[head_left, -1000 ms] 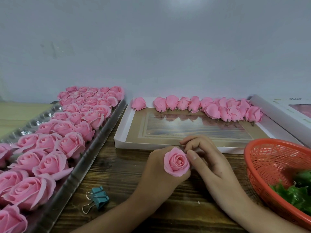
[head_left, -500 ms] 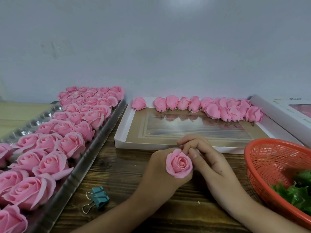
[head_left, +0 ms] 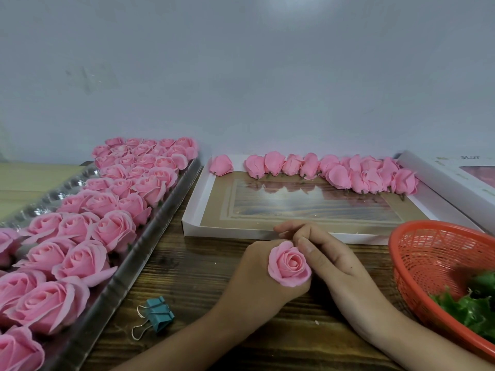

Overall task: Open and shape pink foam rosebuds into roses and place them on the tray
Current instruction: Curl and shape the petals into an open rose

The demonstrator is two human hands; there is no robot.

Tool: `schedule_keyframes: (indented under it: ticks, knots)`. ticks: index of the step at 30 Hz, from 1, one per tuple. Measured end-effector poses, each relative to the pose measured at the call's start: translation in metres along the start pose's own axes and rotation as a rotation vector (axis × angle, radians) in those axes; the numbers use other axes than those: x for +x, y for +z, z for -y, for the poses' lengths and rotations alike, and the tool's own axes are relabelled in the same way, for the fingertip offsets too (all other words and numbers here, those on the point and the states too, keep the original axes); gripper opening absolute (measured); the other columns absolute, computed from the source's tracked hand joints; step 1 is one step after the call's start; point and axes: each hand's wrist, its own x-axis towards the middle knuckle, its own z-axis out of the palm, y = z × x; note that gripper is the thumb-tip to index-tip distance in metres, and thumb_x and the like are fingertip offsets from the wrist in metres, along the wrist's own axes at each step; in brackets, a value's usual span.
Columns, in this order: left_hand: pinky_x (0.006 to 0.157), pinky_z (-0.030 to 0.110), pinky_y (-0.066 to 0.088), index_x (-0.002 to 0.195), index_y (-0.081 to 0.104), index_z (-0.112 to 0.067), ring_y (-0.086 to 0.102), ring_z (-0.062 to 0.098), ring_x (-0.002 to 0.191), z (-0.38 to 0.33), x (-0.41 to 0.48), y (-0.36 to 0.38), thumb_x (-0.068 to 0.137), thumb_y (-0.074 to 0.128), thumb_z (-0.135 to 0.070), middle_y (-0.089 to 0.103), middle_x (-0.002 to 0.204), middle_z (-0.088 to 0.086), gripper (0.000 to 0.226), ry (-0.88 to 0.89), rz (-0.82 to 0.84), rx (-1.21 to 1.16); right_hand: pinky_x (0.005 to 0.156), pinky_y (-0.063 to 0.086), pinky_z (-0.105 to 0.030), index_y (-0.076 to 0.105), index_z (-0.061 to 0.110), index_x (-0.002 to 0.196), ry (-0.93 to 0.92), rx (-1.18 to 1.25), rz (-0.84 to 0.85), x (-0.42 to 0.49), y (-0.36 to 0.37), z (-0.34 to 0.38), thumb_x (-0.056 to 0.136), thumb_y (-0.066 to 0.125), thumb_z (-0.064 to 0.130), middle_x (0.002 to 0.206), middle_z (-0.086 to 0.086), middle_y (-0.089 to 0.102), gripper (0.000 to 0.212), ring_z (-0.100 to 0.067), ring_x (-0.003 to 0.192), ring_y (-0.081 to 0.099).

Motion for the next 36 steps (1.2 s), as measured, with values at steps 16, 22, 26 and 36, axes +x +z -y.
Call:
schedule_keyframes:
  ticks: [16, 22, 26, 36]
  knots:
    - [0.060, -0.006, 0.036, 0.072, 0.044, -0.044, 0.051, -0.027, 0.074, -0.0040, -0.0066, -0.0041, 0.066, 0.074, -0.014, 0.050, 0.072, -0.052, 0.043, -0.051, 0.029, -0.150, 0.082, 0.042, -0.014, 0.060, 0.011, 0.073, -0.063, -0.224, -0.107, 0.0001, 0.0014, -0.0016, 0.090, 0.052, 0.031, 0.096, 0.012, 0.065, 0.027, -0.006, 0.098, 0.061]
    - [0.057, -0.003, 0.036, 0.056, 0.044, -0.042, 0.054, -0.015, 0.063, -0.0027, 0.0017, -0.0003, 0.066, 0.071, -0.011, 0.054, 0.063, -0.039, 0.043, 0.016, 0.003, -0.037, 0.084, 0.043, -0.021, 0.065, 0.012, 0.083, -0.088, -0.300, -0.126, 0.0029, 0.0002, -0.0061, 0.093, 0.046, 0.034, 0.094, 0.008, 0.066, 0.031, -0.010, 0.095, 0.061]
    - [0.054, 0.003, 0.040, 0.054, 0.048, -0.038, 0.055, -0.007, 0.059, -0.0011, -0.0006, -0.0026, 0.067, 0.073, -0.014, 0.056, 0.058, -0.031, 0.037, -0.017, -0.088, -0.075, 0.089, 0.047, -0.038, 0.059, 0.033, 0.072, -0.146, -0.231, -0.187, 0.0016, -0.0008, -0.0027, 0.096, 0.050, 0.036, 0.101, 0.004, 0.065, 0.025, -0.018, 0.103, 0.060]
    - [0.056, 0.003, 0.038, 0.058, 0.046, -0.038, 0.055, -0.009, 0.061, -0.0045, 0.0012, -0.0070, 0.071, 0.075, -0.004, 0.054, 0.051, -0.022, 0.047, -0.092, -0.113, -0.033, 0.087, 0.044, -0.020, 0.062, 0.017, 0.073, -0.159, -0.263, -0.099, -0.0017, 0.0021, 0.0023, 0.085, 0.058, 0.041, 0.105, 0.010, 0.062, 0.026, -0.017, 0.109, 0.058]
